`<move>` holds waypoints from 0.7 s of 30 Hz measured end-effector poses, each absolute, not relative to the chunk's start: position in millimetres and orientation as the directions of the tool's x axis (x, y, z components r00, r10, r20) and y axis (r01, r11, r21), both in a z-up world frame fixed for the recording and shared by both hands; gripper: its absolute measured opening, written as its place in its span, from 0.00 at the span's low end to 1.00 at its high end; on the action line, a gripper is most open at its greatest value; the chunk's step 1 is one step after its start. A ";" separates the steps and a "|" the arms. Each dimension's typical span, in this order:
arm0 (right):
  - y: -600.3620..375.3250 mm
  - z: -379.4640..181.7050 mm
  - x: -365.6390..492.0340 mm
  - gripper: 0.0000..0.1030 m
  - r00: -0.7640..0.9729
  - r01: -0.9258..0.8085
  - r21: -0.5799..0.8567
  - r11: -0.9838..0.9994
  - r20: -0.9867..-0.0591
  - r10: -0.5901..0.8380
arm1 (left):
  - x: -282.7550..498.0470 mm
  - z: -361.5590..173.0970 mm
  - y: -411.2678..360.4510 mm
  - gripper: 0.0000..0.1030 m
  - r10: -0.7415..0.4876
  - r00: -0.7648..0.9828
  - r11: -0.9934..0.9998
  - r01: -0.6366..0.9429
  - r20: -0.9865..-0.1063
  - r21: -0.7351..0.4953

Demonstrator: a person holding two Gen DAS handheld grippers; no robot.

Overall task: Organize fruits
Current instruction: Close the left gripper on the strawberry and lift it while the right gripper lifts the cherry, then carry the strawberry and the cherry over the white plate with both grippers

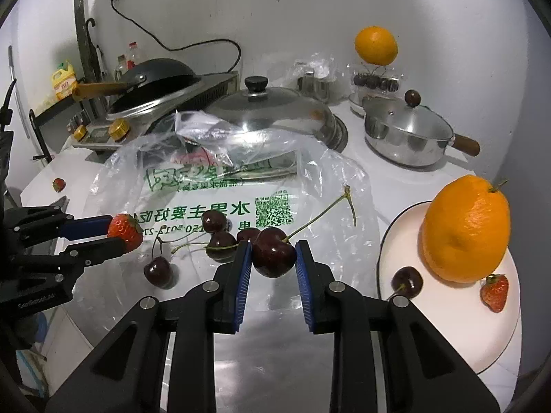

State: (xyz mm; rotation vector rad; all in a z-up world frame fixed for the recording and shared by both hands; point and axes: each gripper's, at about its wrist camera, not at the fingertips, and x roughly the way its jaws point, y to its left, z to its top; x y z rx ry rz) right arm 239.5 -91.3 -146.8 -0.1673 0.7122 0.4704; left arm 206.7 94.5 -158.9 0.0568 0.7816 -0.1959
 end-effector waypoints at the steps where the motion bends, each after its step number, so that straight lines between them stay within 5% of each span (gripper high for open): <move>1: -92.6 -145.4 238.4 0.27 0.660 -0.469 0.011 0.883 -0.660 0.358 | 205.6 -156.3 93.5 0.28 -0.155 0.698 0.981 0.194 -0.700 -0.024; 21: -137.9 -120.8 219.0 0.27 0.705 -0.441 0.017 0.897 -0.612 0.358 | 205.2 -125.8 49.8 0.28 -0.167 0.734 0.978 0.206 -0.659 -0.019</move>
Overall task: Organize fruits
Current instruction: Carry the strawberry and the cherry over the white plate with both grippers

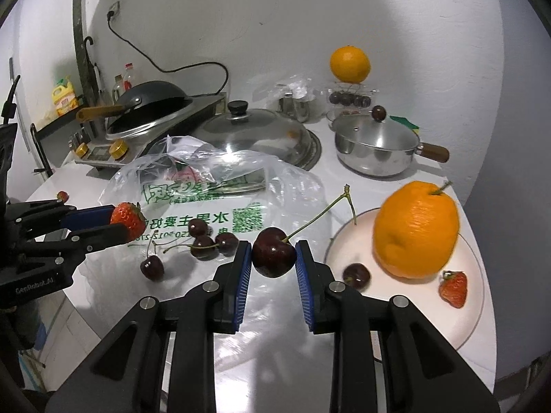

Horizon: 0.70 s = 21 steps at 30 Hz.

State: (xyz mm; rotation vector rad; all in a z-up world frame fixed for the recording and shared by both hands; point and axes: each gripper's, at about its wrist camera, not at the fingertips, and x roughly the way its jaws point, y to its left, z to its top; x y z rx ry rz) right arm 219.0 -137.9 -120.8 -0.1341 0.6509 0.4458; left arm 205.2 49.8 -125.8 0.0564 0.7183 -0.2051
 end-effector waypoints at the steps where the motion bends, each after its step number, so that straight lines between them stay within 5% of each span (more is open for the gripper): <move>1: -140.7 -120.4 218.3 0.27 0.706 -0.438 0.018 0.899 -0.611 0.357 | 205.7 -124.8 46.3 0.28 -0.168 0.734 0.978 0.208 -0.658 -0.018; 21: -199.4 -120.8 210.1 0.27 0.724 -0.393 0.049 0.918 -0.599 0.342 | 211.3 -116.3 -18.6 0.28 -0.201 0.719 0.963 0.271 -0.665 0.002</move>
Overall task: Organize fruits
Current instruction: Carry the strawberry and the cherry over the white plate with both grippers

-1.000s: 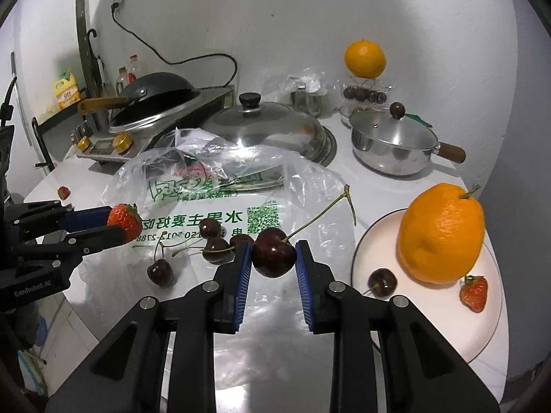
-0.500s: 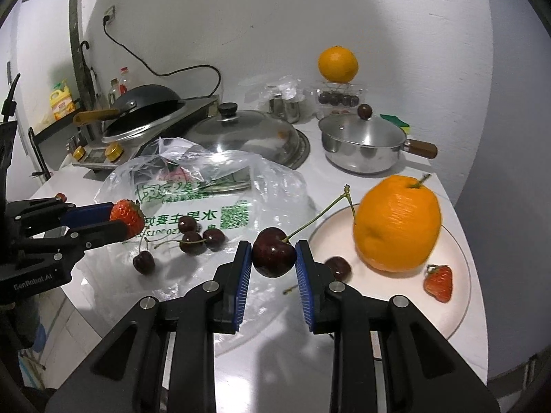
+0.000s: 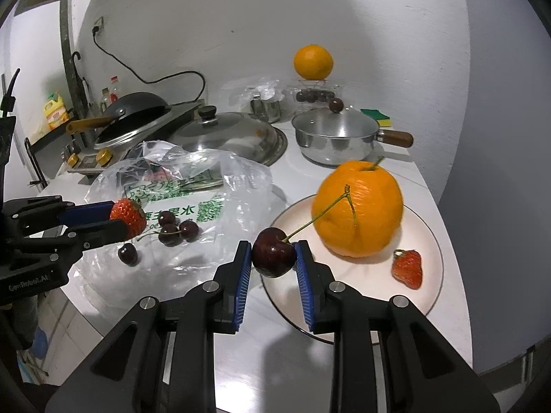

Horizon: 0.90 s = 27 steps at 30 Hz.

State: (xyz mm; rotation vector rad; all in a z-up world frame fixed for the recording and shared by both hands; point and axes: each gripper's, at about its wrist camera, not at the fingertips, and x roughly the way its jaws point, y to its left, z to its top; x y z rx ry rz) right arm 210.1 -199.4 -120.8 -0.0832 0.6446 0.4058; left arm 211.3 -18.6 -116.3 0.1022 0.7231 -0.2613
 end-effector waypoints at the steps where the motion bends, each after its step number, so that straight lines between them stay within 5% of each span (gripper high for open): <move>1: -202.9 -120.9 209.8 0.27 0.725 -0.389 0.051 0.920 -0.598 0.340 | 211.7 -116.2 -22.4 0.28 -0.205 0.717 0.961 0.277 -0.666 0.002; 27: -270.3 -131.8 211.8 0.27 0.736 -0.316 0.072 0.946 -0.610 0.292 | 233.6 -125.2 -103.9 0.28 -0.280 0.665 0.921 0.389 -0.692 0.001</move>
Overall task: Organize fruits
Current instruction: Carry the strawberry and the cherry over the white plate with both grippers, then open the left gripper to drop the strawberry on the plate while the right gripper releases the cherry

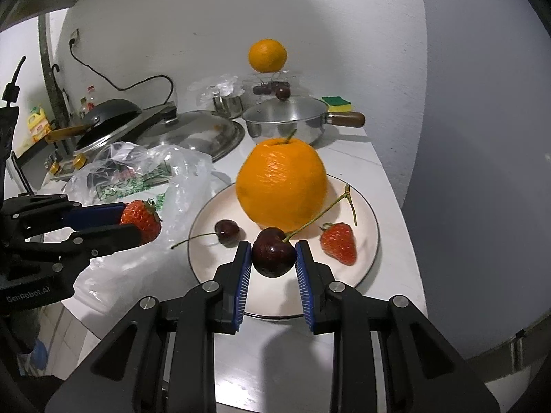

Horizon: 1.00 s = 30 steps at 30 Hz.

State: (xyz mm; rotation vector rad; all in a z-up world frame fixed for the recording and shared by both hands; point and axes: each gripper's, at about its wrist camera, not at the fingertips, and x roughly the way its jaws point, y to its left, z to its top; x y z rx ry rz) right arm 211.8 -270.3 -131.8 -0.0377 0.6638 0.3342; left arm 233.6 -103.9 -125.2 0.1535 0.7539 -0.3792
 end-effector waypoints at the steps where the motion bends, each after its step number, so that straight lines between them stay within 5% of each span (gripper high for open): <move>1: -272.6 -132.4 212.4 0.27 0.736 -0.314 0.073 0.947 -0.611 0.291 | 234.6 -125.7 -106.7 0.28 -0.282 0.664 0.920 0.392 -0.693 0.001; 30: -299.6 -146.4 228.4 0.27 0.717 -0.306 0.096 0.947 -0.632 0.296 | 263.8 -148.8 -146.8 0.28 -0.308 0.610 0.905 0.425 -0.730 -0.027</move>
